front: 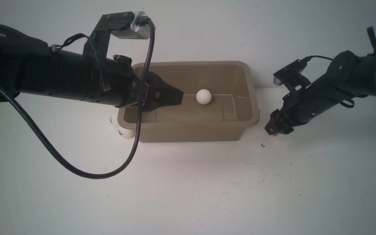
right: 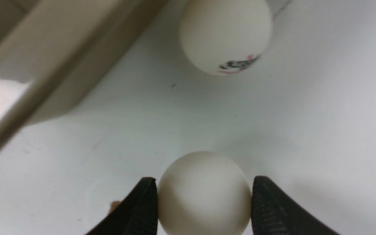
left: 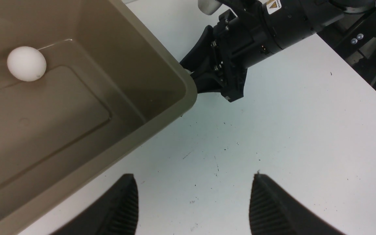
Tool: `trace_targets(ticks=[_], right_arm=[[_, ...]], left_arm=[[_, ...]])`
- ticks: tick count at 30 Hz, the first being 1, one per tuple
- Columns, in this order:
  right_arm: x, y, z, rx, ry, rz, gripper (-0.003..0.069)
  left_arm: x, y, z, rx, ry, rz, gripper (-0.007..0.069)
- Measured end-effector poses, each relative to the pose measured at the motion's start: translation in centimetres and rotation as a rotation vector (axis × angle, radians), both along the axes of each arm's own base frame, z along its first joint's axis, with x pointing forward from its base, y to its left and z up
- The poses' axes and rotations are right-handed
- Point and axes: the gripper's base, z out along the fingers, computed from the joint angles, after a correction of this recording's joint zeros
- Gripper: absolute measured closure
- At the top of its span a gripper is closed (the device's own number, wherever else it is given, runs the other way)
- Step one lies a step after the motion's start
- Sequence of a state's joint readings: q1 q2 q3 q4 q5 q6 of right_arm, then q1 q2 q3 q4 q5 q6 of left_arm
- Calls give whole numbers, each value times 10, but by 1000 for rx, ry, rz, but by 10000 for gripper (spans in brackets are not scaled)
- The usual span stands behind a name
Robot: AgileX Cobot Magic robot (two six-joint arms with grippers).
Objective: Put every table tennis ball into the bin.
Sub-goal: Use the right arm to clamp the table tennis ball closest to it, then use the right arm to put the table tennis ball into the box
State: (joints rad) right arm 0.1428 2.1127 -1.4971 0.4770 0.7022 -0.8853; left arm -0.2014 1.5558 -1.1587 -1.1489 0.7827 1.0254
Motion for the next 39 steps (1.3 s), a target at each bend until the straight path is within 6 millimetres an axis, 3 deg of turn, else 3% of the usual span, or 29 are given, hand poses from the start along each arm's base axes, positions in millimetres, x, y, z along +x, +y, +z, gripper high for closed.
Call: trace_targets(ticks=[4,11,14,18,26,36,39], right_arm=[[-1,-1,26,2,-74,-5,321],[-18,-2,97,53,-220,-9,321],[-24,1,112,77,-249,6,321],[-34,22,131,134,-314,107,321],[-36,72,119,215,-348,215,321],[-13,79,58,169,-298,182,321],[-13,80,52,172,-275,194,321]], left_arm=[[0,0,0,-2,0,1,207],[0,-1,1,-13,-8,-1,207],[0,-1,2,-19,-10,0,207],[1,-2,3,-38,-19,0,207],[1,-2,4,-48,-23,1,207],[1,-2,4,-48,-25,0,207],[1,-2,4,-48,-27,-1,207]])
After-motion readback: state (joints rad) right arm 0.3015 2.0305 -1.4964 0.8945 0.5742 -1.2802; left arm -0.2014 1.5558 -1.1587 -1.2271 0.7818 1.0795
